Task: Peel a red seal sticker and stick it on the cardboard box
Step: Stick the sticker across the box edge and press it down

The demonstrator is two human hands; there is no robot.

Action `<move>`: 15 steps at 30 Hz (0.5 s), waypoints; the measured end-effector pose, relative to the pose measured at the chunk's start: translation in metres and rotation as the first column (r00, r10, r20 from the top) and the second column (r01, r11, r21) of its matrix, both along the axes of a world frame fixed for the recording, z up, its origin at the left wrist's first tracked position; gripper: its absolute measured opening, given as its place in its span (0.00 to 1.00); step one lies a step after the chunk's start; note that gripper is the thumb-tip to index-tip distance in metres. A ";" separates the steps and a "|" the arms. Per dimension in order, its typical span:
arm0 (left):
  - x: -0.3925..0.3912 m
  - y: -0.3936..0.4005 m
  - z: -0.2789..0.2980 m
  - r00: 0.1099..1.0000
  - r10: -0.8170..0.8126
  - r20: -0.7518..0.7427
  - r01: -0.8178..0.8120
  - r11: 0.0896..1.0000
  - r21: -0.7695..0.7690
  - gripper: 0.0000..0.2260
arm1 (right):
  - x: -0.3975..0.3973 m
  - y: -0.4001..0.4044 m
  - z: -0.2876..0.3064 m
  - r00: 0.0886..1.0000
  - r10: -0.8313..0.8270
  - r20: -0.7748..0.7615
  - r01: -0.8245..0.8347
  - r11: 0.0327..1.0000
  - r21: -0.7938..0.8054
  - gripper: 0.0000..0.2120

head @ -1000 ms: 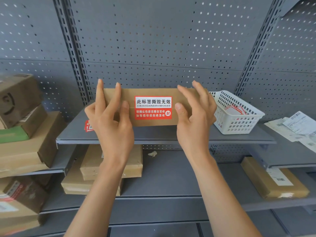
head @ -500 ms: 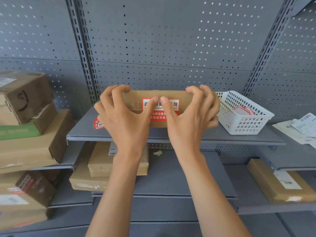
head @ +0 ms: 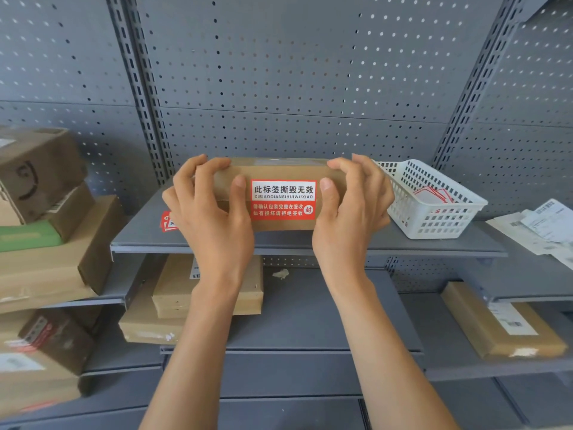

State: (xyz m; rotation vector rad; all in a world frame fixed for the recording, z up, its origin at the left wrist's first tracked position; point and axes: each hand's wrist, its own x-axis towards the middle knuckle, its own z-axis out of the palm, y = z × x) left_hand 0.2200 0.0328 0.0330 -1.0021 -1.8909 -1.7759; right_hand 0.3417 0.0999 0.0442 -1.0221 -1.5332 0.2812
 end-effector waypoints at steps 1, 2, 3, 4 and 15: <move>-0.002 0.000 -0.002 1.000 -0.017 0.000 0.017 1.000 -0.002 0.10 | 0.001 0.001 -0.001 1.000 0.003 0.007 -0.003 1.000 -0.004 0.12; -0.004 0.000 -0.005 0.999 -0.034 -0.001 0.034 0.999 -0.007 0.11 | 0.002 0.001 -0.002 1.000 0.006 0.016 -0.006 1.000 -0.006 0.13; -0.006 -0.001 -0.007 0.999 -0.051 0.001 0.051 0.999 -0.013 0.11 | 0.003 0.002 -0.004 1.000 0.011 0.026 -0.011 1.000 -0.009 0.13; -0.009 -0.001 -0.009 0.998 -0.069 0.007 0.069 0.997 -0.019 0.11 | 0.003 0.003 -0.005 0.999 0.021 0.035 -0.020 1.000 -0.011 0.14; -0.019 -0.006 -0.030 0.970 -0.237 0.057 0.243 0.962 -0.124 0.15 | 0.008 0.007 -0.034 0.994 0.079 0.073 -0.078 0.997 -0.005 0.16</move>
